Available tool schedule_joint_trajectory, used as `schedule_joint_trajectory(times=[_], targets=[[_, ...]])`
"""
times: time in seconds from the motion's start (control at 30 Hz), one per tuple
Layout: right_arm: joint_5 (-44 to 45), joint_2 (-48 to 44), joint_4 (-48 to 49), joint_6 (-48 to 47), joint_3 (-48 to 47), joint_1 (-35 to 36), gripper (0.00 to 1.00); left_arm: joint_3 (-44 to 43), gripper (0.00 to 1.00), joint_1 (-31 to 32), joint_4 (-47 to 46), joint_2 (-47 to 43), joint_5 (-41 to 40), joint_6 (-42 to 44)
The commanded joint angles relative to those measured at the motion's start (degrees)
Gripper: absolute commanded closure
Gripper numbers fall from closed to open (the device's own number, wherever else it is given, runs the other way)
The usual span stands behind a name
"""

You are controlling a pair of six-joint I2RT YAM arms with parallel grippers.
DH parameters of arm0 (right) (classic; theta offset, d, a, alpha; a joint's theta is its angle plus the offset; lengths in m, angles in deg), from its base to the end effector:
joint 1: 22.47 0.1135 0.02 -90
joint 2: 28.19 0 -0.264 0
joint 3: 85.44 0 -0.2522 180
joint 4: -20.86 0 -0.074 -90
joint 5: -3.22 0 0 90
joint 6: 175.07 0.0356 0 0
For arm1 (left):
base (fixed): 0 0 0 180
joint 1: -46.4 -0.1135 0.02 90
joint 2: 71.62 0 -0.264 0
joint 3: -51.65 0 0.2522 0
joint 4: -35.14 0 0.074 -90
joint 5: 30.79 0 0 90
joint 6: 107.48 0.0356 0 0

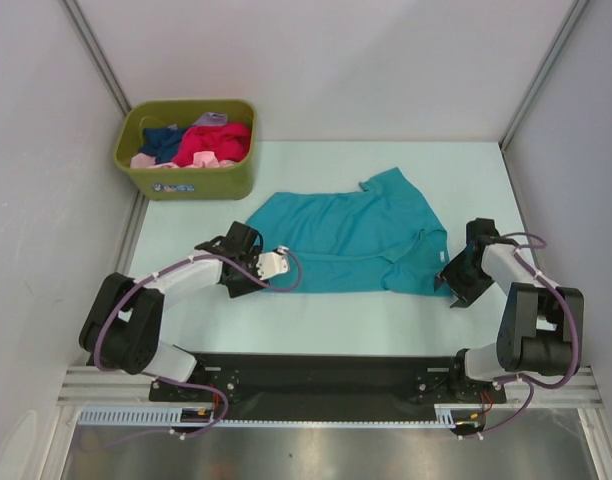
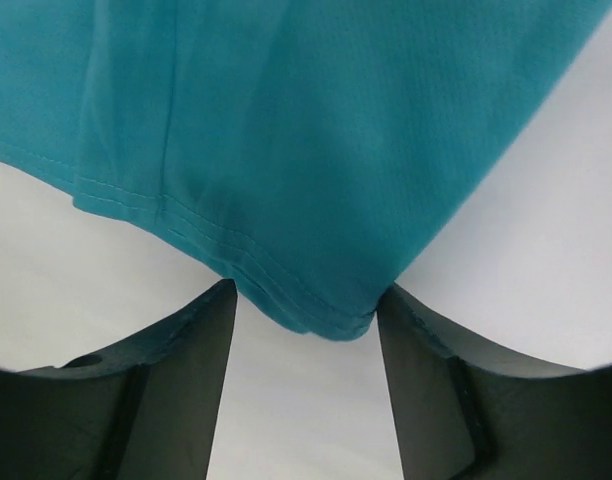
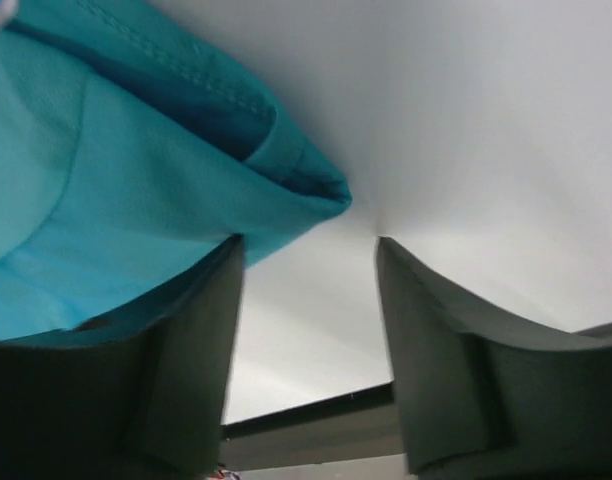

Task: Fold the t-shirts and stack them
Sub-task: Fold the tshirt

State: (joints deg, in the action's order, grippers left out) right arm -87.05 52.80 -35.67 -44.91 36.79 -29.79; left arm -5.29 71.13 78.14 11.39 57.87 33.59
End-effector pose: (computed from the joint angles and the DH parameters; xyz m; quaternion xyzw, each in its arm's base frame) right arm 0.2281 -0.0291 0.1670 0.4008 0.9118 0.0275 0.0850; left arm 0.2307 -0.1053 0.1623 0.6023 0.7772 0.0526 0.1742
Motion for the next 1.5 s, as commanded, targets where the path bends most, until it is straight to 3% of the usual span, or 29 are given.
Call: schedule_joint_trajectory(times=[0.0, 0.03, 0.07, 0.1, 0.13, 0.17, 0.27, 0.4, 0.67, 0.8, 0.9, 0.93, 0.97, 1.0, 1.03, 1.1, 1.13, 1.23, 1.27, 1.37, 1.47], targets=[[3.78, 0.83, 5.84, 0.97, 0.06, 0.02, 0.44, 1.86, 0.37, -0.03, -9.36, 0.67, -1.72, 0.88], [4.14, 0.84, 6.02, 0.97, 0.32, -0.07, 0.49, 2.65, 0.42, -0.03, -10.24, 0.67, -1.82, 0.79], [4.4, 1.01, 6.11, 1.23, 0.5, -0.33, 0.56, 3.79, 0.54, 0.05, -11.47, 0.76, -1.82, 0.53], [4.67, 0.92, 6.03, 1.32, 0.68, -0.51, 0.71, 4.06, 0.62, 0.05, -11.57, 0.93, -1.56, -0.35], [5.1, 0.66, 5.5, 1.32, 1.11, -0.86, 0.77, 4.24, 0.72, 0.23, -11.31, 1.02, -1.12, -0.79], [5.89, 0.05, 5.15, 1.24, 1.29, -1.65, 0.89, 4.24, 0.98, 0.23, -10.35, 0.93, -0.77, -1.32], [6.16, -1.27, 3.92, 0.36, 1.99, -3.06, 1.0, 4.33, 1.0, 0.32, -7.62, -0.12, 0.64, -3.26], [4.85, -4.69, 1.2, 1.05, 2.35, -5.51, 1.0, 5.48, 1.0, 0.32, -1.56, -6.34, 0.9, -3.17], [4.49, -18.58, -10.84, 7.46, 5.68, -10.79, 1.0, 4.23, 1.0, 2.25, 17.33, -15.14, 11.26, -3.61], [4.93, -22.62, -13.05, 11.51, 8.93, -10.88, 1.0, 7.58, 0.99, 4.18, 16.21, -16.29, 11.45, -5.01], [5.46, -23.6, -13.14, 12.22, 10.61, -10.88, 0.95, 8.99, 0.93, 4.19, 13.49, -15.5, 9.09, -5.19], [5.81, -23.77, -13.4, 12.31, 9.91, -10.88, 0.88, 8.9, 0.72, 4.27, 13.31, -15.24, 8.82, -5.1], [6.16, -23.69, -13.75, 12.57, 9.39, -10.88, 0.76, 8.38, 0.58, 4.19, 13.39, -14.89, 8.55, -5.01], [6.6, -23.77, -14.01, 12.14, 8.51, -10.88, 0.55, 7.85, 0.46, 4.27, 14.0, -14.71, 8.46, -4.4], [7.3, -23.95, -14.01, 11.44, 7.46, -10.88, 0.49, 7.06, 0.26, 4.19, 14.88, -14.62, 8.38, -3.88], [7.04, -23.86, -13.4, 7.75, 3.42, -10.45, 0.46, 3.82, 0.18, 3.57, 16.99, -14.88, 7.68, -3.08], [6.61, -23.69, -12.18, 6.09, 1.92, -9.4, 0.48, 2.41, 0.16, 3.05, 17.95, -14.97, 7.32, -3.08], [7.92, -21.06, -10.16, 0.45, -4.23, 0.25, 0.69, -4.7, 0.11, -1.6, 18.23, -14.89, 10.37, -5.45], [7.48, -19.48, -10.23, 0.01, -5.11, 2.54, 0.82, -7.51, 0.09, -3.01, 17.71, -13.93, 11.18, -7.98], [3.53, -12.02, -9.97, -0.26, -6.35, 10.63, 1.0, -8.59, 0.08, -6.8, 13.23, -12.17, 10.58, -12.99], [2.47, -4.98, -8.39, -0.26, -7.4, 16.18, 1.0, -8.5, 0.07, -7.5, 7.79, -9.98, 5.24, -17.91]])
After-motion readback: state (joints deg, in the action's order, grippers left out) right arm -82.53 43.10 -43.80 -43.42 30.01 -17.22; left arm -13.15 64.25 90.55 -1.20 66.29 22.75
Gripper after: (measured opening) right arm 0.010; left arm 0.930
